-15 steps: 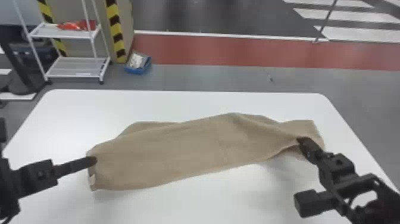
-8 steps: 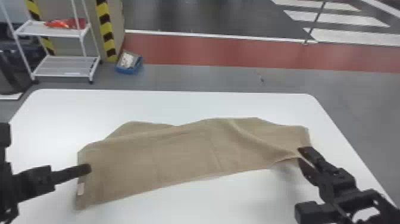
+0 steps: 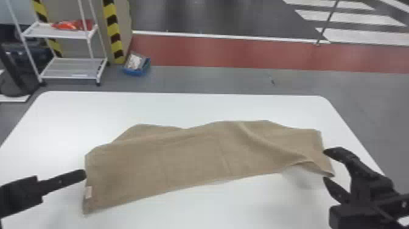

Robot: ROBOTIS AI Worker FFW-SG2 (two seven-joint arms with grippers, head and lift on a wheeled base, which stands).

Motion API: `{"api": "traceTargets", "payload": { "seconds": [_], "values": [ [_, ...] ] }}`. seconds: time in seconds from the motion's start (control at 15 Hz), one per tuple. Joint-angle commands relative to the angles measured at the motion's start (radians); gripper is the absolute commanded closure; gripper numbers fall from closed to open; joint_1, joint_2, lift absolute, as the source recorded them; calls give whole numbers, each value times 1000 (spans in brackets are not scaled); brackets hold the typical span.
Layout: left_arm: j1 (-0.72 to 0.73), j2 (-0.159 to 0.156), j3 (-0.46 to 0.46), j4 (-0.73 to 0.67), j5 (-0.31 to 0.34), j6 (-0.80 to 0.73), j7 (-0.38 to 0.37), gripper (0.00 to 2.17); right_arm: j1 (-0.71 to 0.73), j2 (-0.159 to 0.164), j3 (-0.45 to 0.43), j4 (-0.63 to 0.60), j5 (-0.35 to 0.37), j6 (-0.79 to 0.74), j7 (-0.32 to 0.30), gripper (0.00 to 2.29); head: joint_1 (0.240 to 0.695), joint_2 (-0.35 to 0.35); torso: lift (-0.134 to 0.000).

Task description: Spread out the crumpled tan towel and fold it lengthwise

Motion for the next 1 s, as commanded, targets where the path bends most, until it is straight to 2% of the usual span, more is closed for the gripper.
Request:
{"api": "traceTargets", "payload": {
  "seconds": [0.0,0.13,0.27,0.47,0.67,0.8,0.93],
  "values": [
    [41,-4,6,-11,9,10,-2,39,-10,-1,-26,11,-27,14,13,421,695,-119,-124],
    [71,-7,3,-12,16,10,-8,39,-36,-3,-35,54,-45,41,30,566,695,-135,-124],
    [92,-17,3,-12,16,10,-10,43,-53,-3,-47,103,-51,44,32,586,695,-172,-124],
    [118,-17,5,-28,29,10,-10,46,-47,-1,-55,128,-61,47,38,589,695,-216,-124],
    [123,-19,3,-32,36,10,-10,46,-56,-3,-65,162,-73,57,38,589,695,-235,-124],
    [126,-24,2,-37,36,10,-10,46,-74,-3,-64,192,-74,60,36,785,695,-248,-124],
    [130,-24,2,-38,37,10,-10,46,-96,1,-56,220,-74,60,27,785,695,-261,-124]
  ]
}}
